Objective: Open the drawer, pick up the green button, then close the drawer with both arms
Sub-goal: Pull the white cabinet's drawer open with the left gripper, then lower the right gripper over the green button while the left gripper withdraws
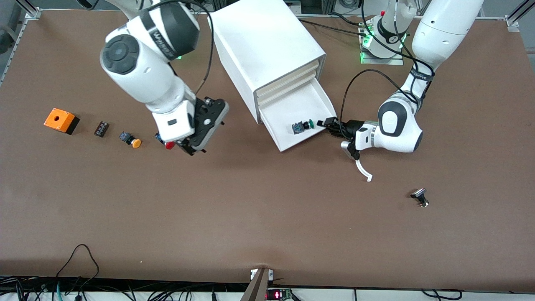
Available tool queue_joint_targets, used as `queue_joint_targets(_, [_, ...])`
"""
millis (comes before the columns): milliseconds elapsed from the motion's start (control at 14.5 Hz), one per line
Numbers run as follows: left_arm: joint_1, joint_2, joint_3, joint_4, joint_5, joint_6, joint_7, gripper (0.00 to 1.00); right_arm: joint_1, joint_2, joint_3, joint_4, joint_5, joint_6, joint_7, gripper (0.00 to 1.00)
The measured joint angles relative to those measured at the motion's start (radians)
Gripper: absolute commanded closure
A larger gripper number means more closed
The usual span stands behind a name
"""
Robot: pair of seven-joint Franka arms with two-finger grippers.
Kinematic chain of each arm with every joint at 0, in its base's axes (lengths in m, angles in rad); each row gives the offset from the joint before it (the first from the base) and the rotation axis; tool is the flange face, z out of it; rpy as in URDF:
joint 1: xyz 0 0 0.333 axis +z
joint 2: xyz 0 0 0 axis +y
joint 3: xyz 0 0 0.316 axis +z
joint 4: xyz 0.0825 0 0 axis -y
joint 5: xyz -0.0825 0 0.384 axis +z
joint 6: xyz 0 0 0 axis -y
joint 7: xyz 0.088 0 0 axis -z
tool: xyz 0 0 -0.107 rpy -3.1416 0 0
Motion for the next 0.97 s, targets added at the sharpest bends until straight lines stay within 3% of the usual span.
queue_joint_targets(207, [0.014,-0.016,0.015,0.018,0.002,0.041,-0.004,0.0,0.073,0.029,0.001,0.001,-0.008,0.06,-0.051,0.0])
queue_joint_targets(345, [0.044,-0.049,0.025,0.029,0.069,0.058,-0.022,0.0,0.113,0.05,0.001,0.005,-0.014,0.094,-0.059,0.0])
queue_joint_targets(690, [0.161,-0.222,0.028,0.12,0.559,0.052,-0.34,0.0,0.18,0.167,-0.001,0.153,-0.063,0.1,-0.092,0.0])
queue_joint_targets(966, [0.194,-0.336,0.029,0.22,0.805,-0.08,-0.448,0.0,0.284,0.26,-0.018,0.258,-0.067,0.066,-0.103,0.0])
